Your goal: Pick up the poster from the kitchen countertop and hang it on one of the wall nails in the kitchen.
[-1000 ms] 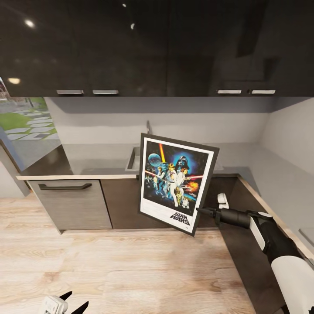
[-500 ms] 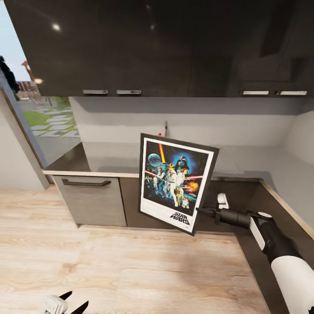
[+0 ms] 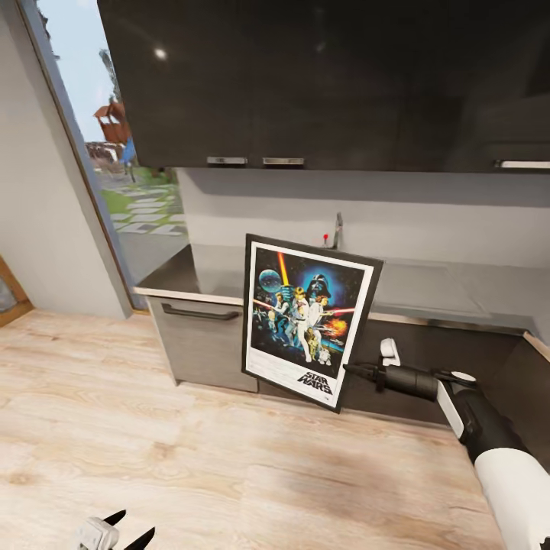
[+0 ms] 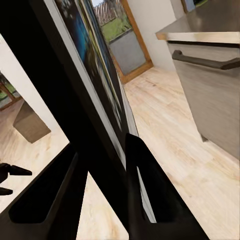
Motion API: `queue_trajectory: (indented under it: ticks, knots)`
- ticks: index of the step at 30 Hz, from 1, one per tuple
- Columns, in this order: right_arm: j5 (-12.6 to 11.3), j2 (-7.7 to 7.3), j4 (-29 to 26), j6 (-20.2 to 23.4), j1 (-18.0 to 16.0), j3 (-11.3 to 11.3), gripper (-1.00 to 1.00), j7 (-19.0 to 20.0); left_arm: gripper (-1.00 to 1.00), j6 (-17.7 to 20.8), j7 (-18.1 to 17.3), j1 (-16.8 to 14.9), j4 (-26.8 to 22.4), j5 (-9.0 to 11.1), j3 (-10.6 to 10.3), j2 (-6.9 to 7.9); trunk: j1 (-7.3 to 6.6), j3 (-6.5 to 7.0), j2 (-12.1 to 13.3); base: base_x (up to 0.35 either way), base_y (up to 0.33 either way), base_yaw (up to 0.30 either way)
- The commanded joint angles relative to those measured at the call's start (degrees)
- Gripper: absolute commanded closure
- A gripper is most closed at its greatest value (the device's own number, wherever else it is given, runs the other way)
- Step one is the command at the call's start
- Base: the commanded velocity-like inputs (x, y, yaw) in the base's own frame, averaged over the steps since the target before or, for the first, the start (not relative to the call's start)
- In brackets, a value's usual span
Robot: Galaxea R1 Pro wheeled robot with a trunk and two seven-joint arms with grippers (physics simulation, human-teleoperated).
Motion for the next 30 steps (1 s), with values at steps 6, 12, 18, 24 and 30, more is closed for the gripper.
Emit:
queue_trajectory:
  ticks: [6, 12, 18, 24, 30]
  knots:
    - [-0.29, 0.03, -0.01, 0.69, -0.01, -0.03, 1.00, 0.26, -1.00, 0.63, -0.27, -0.04, -0.09, -0.10, 0.06, -0.01, 0.04, -0.11, -0.12, 0.000, 0.291, 0.036]
    - [-0.13, 0.05, -0.02, 0.64, -0.04, -0.03, 1.00, 0.28, -1.00, 0.65, -0.27, -0.01, -0.09, -0.10, 0.06, -0.01, 0.04, -0.11, -0.12, 0.000, 0.292, 0.006]
    - [0.18, -0.01, -0.35, 0.56, -0.05, 0.25, 1.00, -0.12, -1.00, 0.65, -0.27, -0.02, -0.09, -0.10, 0.06, -0.01, 0.04, -0.11, -0.12, 0.000, 0.292, 0.001]
    - [2.00, 0.02, -0.58, 0.62, -0.04, 0.38, 1.00, -3.56, -1.00, 0.65, -0.27, -0.03, -0.09, -0.10, 0.06, -0.01, 0.04, -0.11, -0.12, 0.000, 0.292, 0.000]
    - [3.18, 0.06, -0.63, 0.71, -0.06, 0.41, 1.00, -4.71, -1.00, 0.65, -0.27, -0.02, -0.09, -0.10, 0.06, -0.01, 0.04, -0.11, -0.12, 0.000, 0.292, 0.000]
